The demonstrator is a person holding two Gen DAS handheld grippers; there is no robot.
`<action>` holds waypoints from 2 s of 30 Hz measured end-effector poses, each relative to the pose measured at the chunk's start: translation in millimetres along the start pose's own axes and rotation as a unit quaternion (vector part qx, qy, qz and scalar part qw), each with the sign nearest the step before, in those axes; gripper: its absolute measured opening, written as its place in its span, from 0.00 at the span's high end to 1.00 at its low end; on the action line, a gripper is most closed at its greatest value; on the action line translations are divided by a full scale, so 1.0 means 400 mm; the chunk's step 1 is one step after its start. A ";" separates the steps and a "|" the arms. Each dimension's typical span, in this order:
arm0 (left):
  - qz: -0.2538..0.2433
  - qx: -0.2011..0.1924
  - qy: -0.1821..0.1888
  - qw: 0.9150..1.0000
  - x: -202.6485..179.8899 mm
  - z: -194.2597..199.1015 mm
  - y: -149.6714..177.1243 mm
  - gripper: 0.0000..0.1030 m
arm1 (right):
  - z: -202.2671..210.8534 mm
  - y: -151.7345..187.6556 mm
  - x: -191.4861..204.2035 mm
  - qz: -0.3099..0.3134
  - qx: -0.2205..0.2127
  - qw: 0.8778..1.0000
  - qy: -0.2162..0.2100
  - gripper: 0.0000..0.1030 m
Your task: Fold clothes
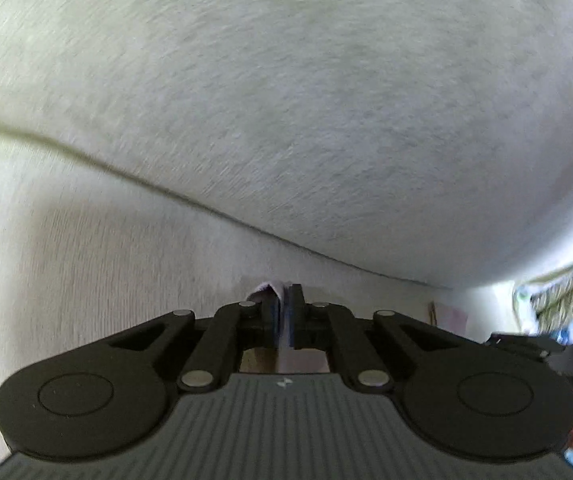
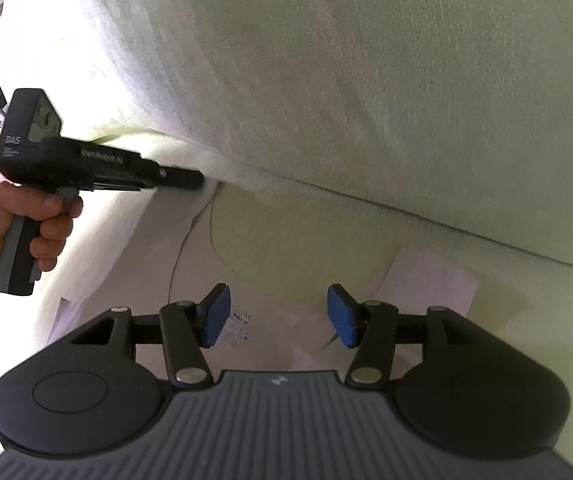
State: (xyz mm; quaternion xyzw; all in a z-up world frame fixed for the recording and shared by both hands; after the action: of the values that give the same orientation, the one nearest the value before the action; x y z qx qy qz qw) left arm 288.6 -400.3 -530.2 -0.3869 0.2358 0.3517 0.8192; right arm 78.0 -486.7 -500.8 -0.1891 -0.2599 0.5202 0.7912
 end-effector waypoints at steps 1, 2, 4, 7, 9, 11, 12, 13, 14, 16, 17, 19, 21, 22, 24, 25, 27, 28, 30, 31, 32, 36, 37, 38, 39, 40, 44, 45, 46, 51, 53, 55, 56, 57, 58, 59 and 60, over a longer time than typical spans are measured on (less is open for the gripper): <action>-0.004 0.002 0.000 1.000 -0.003 0.006 -0.006 0.97 | 0.016 0.003 -0.007 -0.003 -0.003 1.000 0.001 0.52; -0.006 0.001 0.002 1.000 -0.005 0.016 -0.009 0.96 | 0.033 0.006 -0.014 -0.008 -0.007 1.000 0.003 0.52; -0.006 -0.002 0.006 1.000 -0.005 0.033 -0.009 0.83 | 0.052 0.013 -0.027 -0.015 -0.013 1.000 0.008 0.52; 0.007 -0.009 0.024 1.000 -0.007 0.055 0.001 0.58 | 0.101 0.033 -0.082 -0.050 -0.023 0.998 0.023 0.52; 0.033 -0.012 0.049 0.998 -0.010 0.063 0.012 0.39 | 0.110 0.042 -0.120 -0.073 -0.022 0.997 0.031 0.52; 0.052 -0.015 0.069 0.996 -0.009 0.063 0.018 0.36 | 0.121 0.057 -0.169 -0.098 -0.020 0.994 0.044 0.52; 0.051 -0.015 0.066 0.996 -0.012 0.047 0.025 0.36 | 0.123 0.060 -0.181 -0.104 -0.020 0.993 0.047 0.52; 0.044 -0.014 0.053 0.998 -0.020 0.020 0.037 0.36 | 0.127 0.066 -0.197 -0.110 -0.020 0.993 0.048 0.52; 0.034 -0.012 0.046 0.998 -0.031 -0.002 0.044 0.36 | 0.129 0.072 -0.211 -0.115 -0.018 0.992 0.048 0.52; 0.009 -0.005 0.042 0.999 -0.062 -0.037 0.053 0.36 | 0.131 0.082 -0.224 -0.123 -0.017 0.991 0.043 0.52; -0.033 0.010 0.044 0.998 -0.095 -0.054 0.056 0.36 | 0.134 0.087 -0.229 -0.127 -0.018 0.991 0.038 0.52; -0.108 0.039 0.038 0.993 -0.142 -0.072 0.058 0.35 | 0.139 0.096 -0.238 -0.136 -0.018 0.990 0.028 0.52; -0.124 0.049 0.028 0.991 -0.147 -0.085 0.052 0.35 | 0.138 0.100 -0.247 -0.149 -0.016 0.989 0.015 0.52; -0.123 0.056 0.024 0.991 -0.142 -0.094 0.044 0.35 | 0.137 0.102 -0.252 -0.156 -0.015 0.988 0.009 0.52; -0.113 0.070 0.022 0.991 -0.130 -0.103 0.033 0.33 | 0.120 0.101 -0.250 -0.162 -0.014 0.987 0.005 0.52; -0.106 0.078 0.025 0.991 -0.122 -0.104 0.027 0.33 | 0.124 0.102 -0.252 -0.165 -0.015 0.986 0.003 0.52; -0.103 0.085 0.031 0.991 -0.106 -0.102 0.020 0.31 | 0.111 0.104 -0.246 -0.164 -0.013 0.986 0.001 0.52; -0.103 0.088 0.034 0.990 -0.098 -0.100 0.019 0.29 | 0.103 0.106 -0.242 -0.163 -0.013 0.987 0.000 0.52; -0.120 0.095 0.026 0.988 -0.094 -0.089 0.020 0.26 | 0.088 0.108 -0.235 -0.161 -0.011 0.987 -0.002 0.52; -0.123 0.092 0.027 0.988 -0.100 -0.076 0.023 0.26 | 0.085 0.112 -0.234 -0.160 -0.010 0.987 -0.002 0.52; -0.123 0.081 0.033 0.989 -0.099 -0.059 0.018 0.25 | 0.088 0.115 -0.235 -0.160 -0.009 0.987 -0.003 0.52; -0.108 0.047 0.035 0.992 -0.058 0.032 -0.032 0.24 | 0.100 0.124 -0.242 -0.171 -0.011 0.985 -0.010 0.52; -0.106 0.043 0.027 0.993 -0.037 0.066 -0.040 0.24 | 0.102 0.125 -0.244 -0.177 -0.013 0.984 -0.014 0.52; -0.107 0.037 0.021 0.993 -0.031 0.091 -0.042 0.24 | 0.103 0.125 -0.249 -0.184 -0.014 0.983 -0.018 0.52; -0.113 0.035 0.022 0.993 -0.043 0.098 -0.034 0.24 | 0.105 0.125 -0.253 -0.192 -0.015 0.981 -0.022 0.52; -0.122 0.038 0.025 0.992 -0.058 0.098 -0.025 0.24 | 0.107 0.124 -0.259 -0.203 -0.018 0.978 -0.030 0.52; -0.140 0.055 0.046 0.988 -0.112 0.073 0.015 0.24 | 0.124 0.120 -0.277 -0.238 -0.037 0.968 -0.065 0.53; -0.144 0.062 0.054 0.986 -0.128 0.059 0.028 0.24 | 0.125 0.120 -0.283 -0.250 -0.040 0.964 -0.079 0.53; -0.150 0.069 0.058 0.985 -0.139 0.049 0.038 0.24 | 0.120 0.119 -0.289 -0.258 -0.039 0.961 -0.087 0.54; -0.161 0.096 0.083 0.979 -0.195 -0.032 0.094 0.24 | 0.100 0.133 -0.327 -0.286 -0.018 0.953 -0.097 0.53; -0.174 0.107 0.090 0.975 -0.218 -0.051 0.113 0.24 | 0.104 0.130 -0.339 -0.302 -0.027 0.947 -0.111 0.53; -0.177 0.109 0.100 0.973 -0.236 -0.059 0.125 0.24 | 0.110 0.125 -0.355 -0.325 -0.039 0.937 -0.123 0.53; -0.177 0.109 0.103 0.973 -0.243 -0.065 0.129 0.24 | 0.115 0.125 -0.362 -0.336 -0.042 0.932 -0.127 0.53; -0.177 0.110 0.104 0.972 -0.249 -0.072 0.132 0.24 | 0.116 0.126 -0.360 -0.336 -0.035 0.932 -0.129 0.53; -0.178 0.111 0.105 0.972 -0.256 -0.080 0.136 0.24 | 0.115 0.128 -0.355 -0.331 -0.024 0.934 -0.131 0.53; -0.179 0.112 0.107 0.972 -0.261 -0.087 0.139 0.24 | 0.113 0.130 -0.350 -0.326 -0.012 0.936 -0.133 0.53; -0.179 0.114 0.108 0.971 -0.263 -0.091 0.140 0.24 | 0.113 0.134 -0.343 -0.321 -0.002 0.938 -0.133 0.53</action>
State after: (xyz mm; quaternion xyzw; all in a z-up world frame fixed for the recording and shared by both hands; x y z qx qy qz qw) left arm 174.3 -445.4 -508.6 -0.3622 0.2879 0.1261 0.8775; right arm -32.7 -591.0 -524.8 -0.0262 -0.4108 0.2589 0.8738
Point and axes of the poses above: each gripper's, at about its wrist camera, not at the fingertips, and z roughly against the way its jaws point, x to its left, y to its underside, the point moved 6 cm from there along -z, roughly the way its jaws point, and after that the axes turned 7 degrees about y, right-handed, at the moved point
